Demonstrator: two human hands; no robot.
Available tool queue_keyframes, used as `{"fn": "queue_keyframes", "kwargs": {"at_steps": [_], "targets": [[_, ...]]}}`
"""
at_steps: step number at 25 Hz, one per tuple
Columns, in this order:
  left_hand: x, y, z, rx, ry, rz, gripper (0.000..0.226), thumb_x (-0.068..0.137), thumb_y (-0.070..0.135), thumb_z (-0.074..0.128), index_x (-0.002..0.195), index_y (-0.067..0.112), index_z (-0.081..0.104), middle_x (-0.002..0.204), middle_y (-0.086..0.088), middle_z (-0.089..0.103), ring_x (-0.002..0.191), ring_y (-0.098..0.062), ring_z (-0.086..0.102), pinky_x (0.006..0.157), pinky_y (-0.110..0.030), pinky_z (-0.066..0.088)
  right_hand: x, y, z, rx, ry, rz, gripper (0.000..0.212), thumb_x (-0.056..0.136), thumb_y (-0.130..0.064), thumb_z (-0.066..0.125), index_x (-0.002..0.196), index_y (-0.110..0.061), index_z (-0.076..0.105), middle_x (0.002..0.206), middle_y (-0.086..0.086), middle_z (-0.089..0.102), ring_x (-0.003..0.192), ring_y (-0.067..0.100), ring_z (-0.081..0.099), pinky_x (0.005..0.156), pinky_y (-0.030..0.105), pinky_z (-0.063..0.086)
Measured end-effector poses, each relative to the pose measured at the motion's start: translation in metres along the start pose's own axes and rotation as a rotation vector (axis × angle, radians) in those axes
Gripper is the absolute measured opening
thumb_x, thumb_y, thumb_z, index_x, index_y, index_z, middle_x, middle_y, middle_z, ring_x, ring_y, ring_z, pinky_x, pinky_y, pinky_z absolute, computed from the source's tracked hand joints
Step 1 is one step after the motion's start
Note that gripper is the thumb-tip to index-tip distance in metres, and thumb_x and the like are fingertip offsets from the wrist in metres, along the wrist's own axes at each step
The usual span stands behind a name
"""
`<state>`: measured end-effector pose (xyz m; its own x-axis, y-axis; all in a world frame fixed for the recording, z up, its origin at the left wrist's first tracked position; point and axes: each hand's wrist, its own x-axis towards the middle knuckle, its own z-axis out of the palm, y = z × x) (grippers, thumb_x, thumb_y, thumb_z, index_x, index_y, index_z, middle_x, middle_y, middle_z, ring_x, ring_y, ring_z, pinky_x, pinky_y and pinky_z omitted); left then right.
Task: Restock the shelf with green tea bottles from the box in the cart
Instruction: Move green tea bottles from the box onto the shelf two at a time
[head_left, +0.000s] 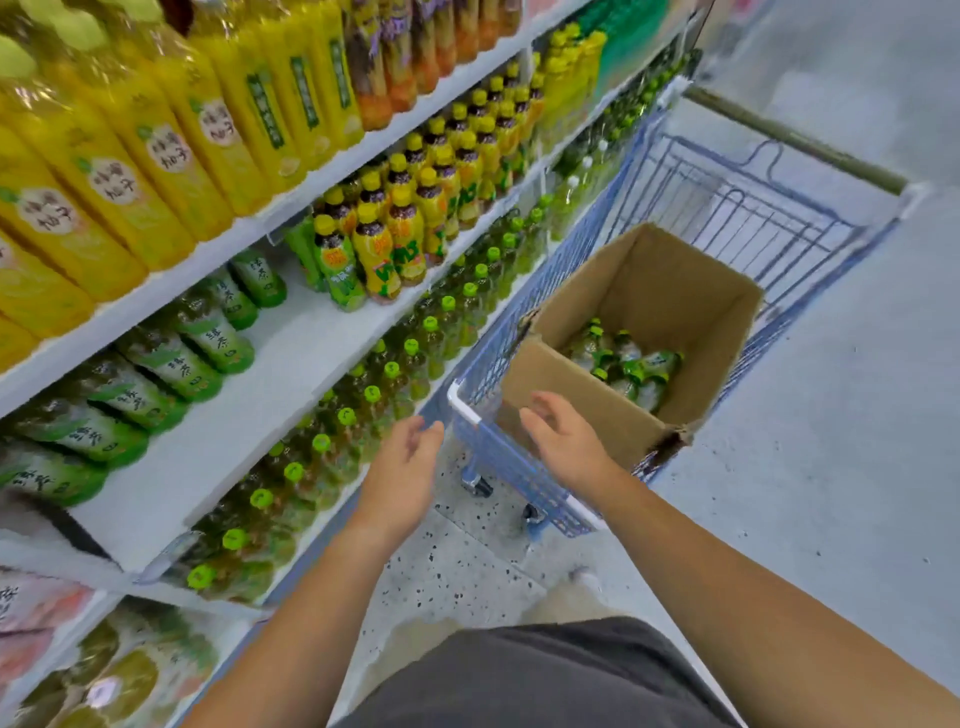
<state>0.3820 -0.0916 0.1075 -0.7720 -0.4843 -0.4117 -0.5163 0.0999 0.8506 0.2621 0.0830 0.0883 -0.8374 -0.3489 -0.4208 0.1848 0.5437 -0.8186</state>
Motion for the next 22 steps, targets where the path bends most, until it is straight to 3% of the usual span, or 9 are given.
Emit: {"fn": "queue_keyframes", "kwargs": {"at_steps": [2, 5, 7, 11, 15, 18, 22], "targets": [[0.003, 0.021, 0.021, 0.037, -0.033, 0.016, 0.036, 0.102, 0.053, 0.043, 0.129, 0.033, 0.055, 0.113, 0.025, 0.053, 0.11, -0.005, 0.05, 0.081, -0.024, 0.035, -0.003, 0.006, -0.031, -0.004, 0.043, -0.002, 0.06, 0.101, -0.047, 0.052, 0.153, -0.021, 0.038, 0.136, -0.008, 0.052, 0.107, 0.004, 0.056, 0.083, 0.01, 0.043], [0.013, 0.056, 0.059, 0.084, -0.059, 0.059, 0.031, 0.1, 0.057, 0.041, 0.117, 0.037, 0.056, 0.104, 0.03, 0.052, 0.098, 0.005, 0.051, 0.08, -0.028, 0.036, 0.002, 0.019, -0.083, -0.014, 0.071, -0.004, 0.061, 0.1, -0.054, 0.048, 0.152, -0.025, 0.037, 0.139, -0.007, 0.051, 0.109, 0.006, 0.051, 0.081, 0.017, 0.04], [0.019, 0.077, 0.089, 0.065, -0.075, 0.065, 0.033, 0.1, 0.058, 0.042, 0.12, 0.035, 0.055, 0.106, 0.027, 0.054, 0.1, 0.001, 0.052, 0.084, -0.029, 0.038, 0.01, 0.026, -0.119, -0.007, 0.082, 0.012, 0.06, 0.099, -0.056, 0.047, 0.152, -0.027, 0.037, 0.133, -0.008, 0.053, 0.107, 0.008, 0.052, 0.074, 0.017, 0.04], [0.027, 0.101, 0.149, 0.023, -0.108, 0.004, 0.037, 0.101, 0.059, 0.041, 0.128, 0.036, 0.053, 0.117, 0.021, 0.054, 0.116, -0.009, 0.049, 0.091, -0.031, 0.034, 0.032, 0.05, -0.186, -0.018, 0.07, 0.018, 0.061, 0.101, -0.054, 0.045, 0.154, -0.026, 0.033, 0.135, -0.006, 0.053, 0.114, 0.013, 0.052, 0.098, 0.037, 0.043], [0.036, 0.11, 0.191, -0.003, -0.085, -0.088, 0.046, 0.099, 0.063, 0.04, 0.135, 0.037, 0.049, 0.126, 0.015, 0.051, 0.117, -0.011, 0.046, 0.095, -0.035, 0.035, 0.055, 0.077, -0.229, 0.003, 0.043, 0.071, 0.062, 0.102, -0.05, 0.047, 0.155, -0.024, 0.032, 0.122, -0.012, 0.05, 0.117, 0.015, 0.052, 0.105, 0.042, 0.043], [0.046, 0.115, 0.21, 0.0, -0.097, -0.142, 0.036, 0.096, 0.066, 0.041, 0.125, 0.045, 0.05, 0.12, 0.022, 0.052, 0.115, -0.009, 0.048, 0.094, -0.036, 0.037, 0.07, 0.088, -0.242, 0.031, 0.003, 0.138, 0.062, 0.103, -0.05, 0.047, 0.156, -0.024, 0.03, 0.122, -0.01, 0.047, 0.111, 0.014, 0.049, 0.098, 0.036, 0.041], [0.078, 0.132, 0.221, 0.05, -0.16, -0.114, 0.019, 0.095, 0.065, 0.044, 0.105, 0.053, 0.053, 0.115, 0.031, 0.053, 0.104, 0.009, 0.048, 0.092, -0.033, 0.037, 0.092, 0.093, -0.238, 0.081, 0.013, 0.169, 0.06, 0.103, -0.05, 0.046, 0.156, -0.026, 0.031, 0.126, -0.008, 0.05, 0.109, 0.011, 0.045, 0.093, 0.031, 0.035]]}}
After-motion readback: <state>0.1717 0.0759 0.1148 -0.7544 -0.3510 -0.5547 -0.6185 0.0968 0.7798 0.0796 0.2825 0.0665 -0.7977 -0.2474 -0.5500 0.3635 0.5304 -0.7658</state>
